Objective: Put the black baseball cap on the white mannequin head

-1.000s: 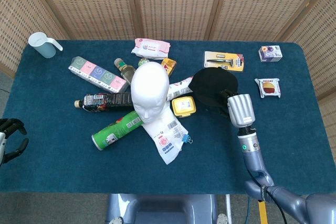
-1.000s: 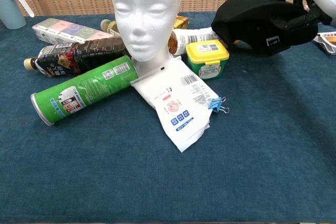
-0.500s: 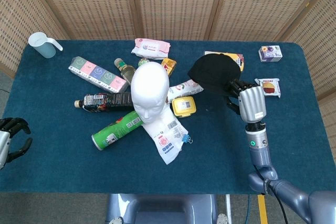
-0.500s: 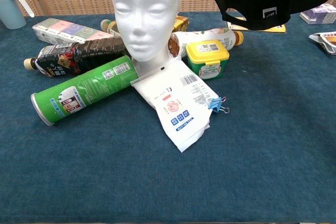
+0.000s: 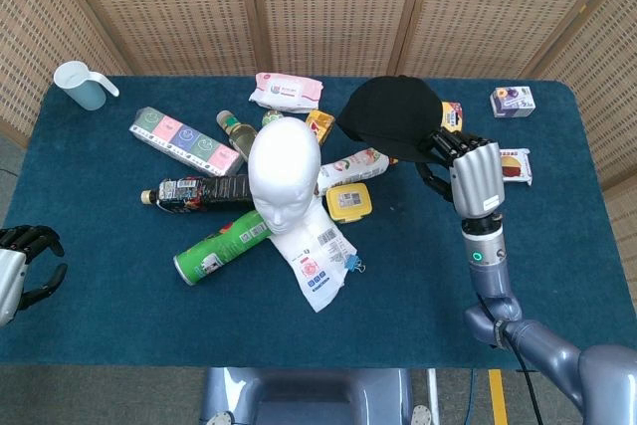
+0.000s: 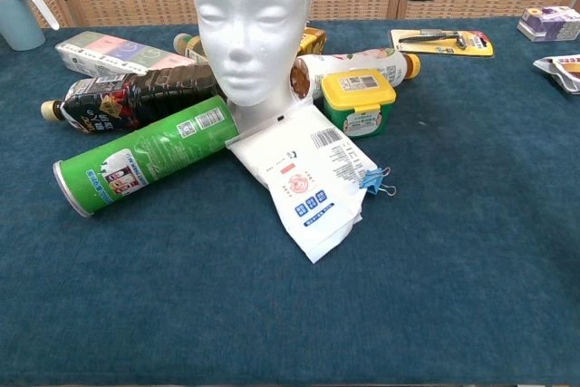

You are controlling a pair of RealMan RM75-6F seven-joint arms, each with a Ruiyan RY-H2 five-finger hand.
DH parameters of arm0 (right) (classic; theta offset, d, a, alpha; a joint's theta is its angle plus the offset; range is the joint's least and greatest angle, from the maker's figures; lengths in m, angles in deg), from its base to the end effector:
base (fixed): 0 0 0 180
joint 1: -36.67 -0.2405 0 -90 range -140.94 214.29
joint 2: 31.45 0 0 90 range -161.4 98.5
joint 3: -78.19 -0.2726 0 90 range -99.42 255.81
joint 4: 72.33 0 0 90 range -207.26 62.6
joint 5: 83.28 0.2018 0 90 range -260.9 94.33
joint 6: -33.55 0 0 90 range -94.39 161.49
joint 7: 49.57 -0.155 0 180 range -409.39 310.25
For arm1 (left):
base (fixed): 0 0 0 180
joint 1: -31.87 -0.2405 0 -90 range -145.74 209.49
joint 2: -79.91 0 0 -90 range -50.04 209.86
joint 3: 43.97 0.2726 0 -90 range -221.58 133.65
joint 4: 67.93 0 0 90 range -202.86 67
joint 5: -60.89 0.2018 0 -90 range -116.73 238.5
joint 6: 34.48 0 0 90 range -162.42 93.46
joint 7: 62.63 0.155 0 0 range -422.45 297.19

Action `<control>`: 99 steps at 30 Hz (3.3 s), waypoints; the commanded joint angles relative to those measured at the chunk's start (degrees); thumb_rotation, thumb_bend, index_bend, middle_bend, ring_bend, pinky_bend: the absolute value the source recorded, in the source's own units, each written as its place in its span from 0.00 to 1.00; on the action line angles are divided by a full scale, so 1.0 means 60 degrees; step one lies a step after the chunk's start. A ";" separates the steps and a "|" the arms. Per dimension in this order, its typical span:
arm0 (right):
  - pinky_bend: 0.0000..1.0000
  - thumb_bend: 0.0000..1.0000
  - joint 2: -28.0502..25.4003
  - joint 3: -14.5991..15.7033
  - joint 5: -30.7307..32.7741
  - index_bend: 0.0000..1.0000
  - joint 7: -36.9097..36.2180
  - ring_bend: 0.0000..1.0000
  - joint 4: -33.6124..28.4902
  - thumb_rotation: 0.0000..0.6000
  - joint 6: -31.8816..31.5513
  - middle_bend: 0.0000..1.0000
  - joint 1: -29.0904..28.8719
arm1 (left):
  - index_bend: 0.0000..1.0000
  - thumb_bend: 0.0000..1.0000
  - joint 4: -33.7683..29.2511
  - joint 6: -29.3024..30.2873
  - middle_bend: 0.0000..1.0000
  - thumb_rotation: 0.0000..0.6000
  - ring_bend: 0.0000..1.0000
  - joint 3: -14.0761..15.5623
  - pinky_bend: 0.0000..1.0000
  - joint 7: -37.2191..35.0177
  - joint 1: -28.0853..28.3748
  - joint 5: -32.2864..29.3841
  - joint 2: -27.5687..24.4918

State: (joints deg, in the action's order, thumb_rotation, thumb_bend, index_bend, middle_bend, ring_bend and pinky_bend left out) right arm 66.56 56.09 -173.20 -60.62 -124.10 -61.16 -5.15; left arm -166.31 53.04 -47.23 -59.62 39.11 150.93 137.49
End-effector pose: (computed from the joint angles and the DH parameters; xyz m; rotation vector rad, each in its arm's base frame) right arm -0.1467 -0.3983 0.1076 1.2525 -0.3279 1.7125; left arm -0.2866 0.2041 0.2039 -1.4617 -0.7596 -0.9638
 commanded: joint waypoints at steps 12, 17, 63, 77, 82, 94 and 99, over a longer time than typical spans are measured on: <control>0.87 0.43 0.0231 -0.0296 -0.0422 0.66 0.0298 0.75 -0.0201 1.00 0.0196 0.60 -0.1630 | 0.50 0.32 -0.0023 0.0172 0.40 1.00 0.32 0.0094 0.33 -0.0001 -0.0225 -0.0089 -0.0078; 0.87 0.43 0.0365 -0.0332 -0.0397 0.66 0.0513 0.75 0.0037 1.00 0.0566 0.61 -0.2174 | 0.50 0.32 0.0057 0.0252 0.40 1.00 0.32 0.0143 0.33 -0.0097 -0.0357 -0.0164 -0.0112; 0.87 0.43 -0.0226 0.1032 -0.0493 0.68 0.4864 0.75 -0.3128 1.00 0.1802 0.61 -0.2197 | 0.50 0.32 0.0777 -0.0051 0.40 1.00 0.32 0.0160 0.33 -0.0705 -0.0303 -0.0177 0.0322; 0.86 0.43 -0.0011 0.0886 -0.0212 0.68 0.6141 0.75 -0.3853 1.00 0.2214 0.61 -0.2116 | 0.50 0.32 0.1104 -0.0201 0.40 1.00 0.32 0.0205 0.32 -0.0975 -0.0244 -0.0182 0.0461; 0.86 0.43 0.0009 0.0957 -0.0293 0.68 0.6331 0.75 -0.4031 1.00 0.2158 0.62 -0.2012 | 0.50 0.32 0.1151 -0.0213 0.40 1.00 0.32 0.0209 0.32 -0.1021 -0.0227 -0.0164 0.0477; 0.83 0.40 -0.0031 0.1146 -0.0380 0.64 0.6612 0.71 -0.4383 1.00 0.2383 0.58 -0.1815 | 0.50 0.32 0.1188 -0.0132 0.40 1.00 0.32 0.0258 0.32 -0.1076 -0.0290 -0.0141 0.0490; 0.79 0.34 -0.0206 0.1136 -0.0305 0.53 0.6620 0.66 -0.4571 1.00 0.2564 0.54 -0.1745 | 0.50 0.32 0.1206 -0.0074 0.40 1.00 0.32 0.0250 0.31 -0.1100 -0.0315 -0.0141 0.0488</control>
State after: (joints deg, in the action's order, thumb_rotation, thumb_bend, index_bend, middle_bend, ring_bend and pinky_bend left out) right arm 65.65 63.06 -175.38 -20.82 -151.13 -46.04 -15.81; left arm -159.10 52.58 -45.73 -66.20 37.24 150.10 140.42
